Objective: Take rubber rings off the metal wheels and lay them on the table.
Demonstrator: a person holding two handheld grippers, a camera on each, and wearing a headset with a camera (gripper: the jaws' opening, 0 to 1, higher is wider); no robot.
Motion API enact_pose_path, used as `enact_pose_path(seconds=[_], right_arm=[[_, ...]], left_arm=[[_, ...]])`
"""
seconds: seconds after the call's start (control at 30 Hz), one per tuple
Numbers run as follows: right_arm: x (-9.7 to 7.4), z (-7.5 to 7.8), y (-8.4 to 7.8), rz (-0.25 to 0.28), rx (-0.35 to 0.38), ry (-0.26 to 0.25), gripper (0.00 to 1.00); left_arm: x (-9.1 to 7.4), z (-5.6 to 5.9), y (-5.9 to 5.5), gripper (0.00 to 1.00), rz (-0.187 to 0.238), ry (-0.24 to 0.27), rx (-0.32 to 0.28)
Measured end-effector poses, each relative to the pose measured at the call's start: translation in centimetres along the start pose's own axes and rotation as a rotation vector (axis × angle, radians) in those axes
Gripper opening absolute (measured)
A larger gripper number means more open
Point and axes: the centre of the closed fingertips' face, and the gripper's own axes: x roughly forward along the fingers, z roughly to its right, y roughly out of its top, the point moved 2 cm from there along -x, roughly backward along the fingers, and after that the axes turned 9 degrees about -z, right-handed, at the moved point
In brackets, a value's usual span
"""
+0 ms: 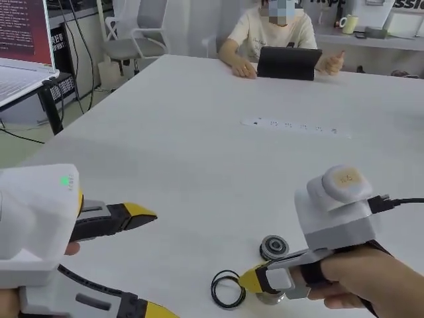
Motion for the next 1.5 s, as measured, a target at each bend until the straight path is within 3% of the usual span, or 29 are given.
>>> enact_pose_path(seconds=[1.5], right_arm=[[-0.11,0.47,0.26,-0.003,-0.102,-0.070,0.02]], left_arm=[[0.21,0.02,-0.50,0.77,-0.032,0.000,0.011]])
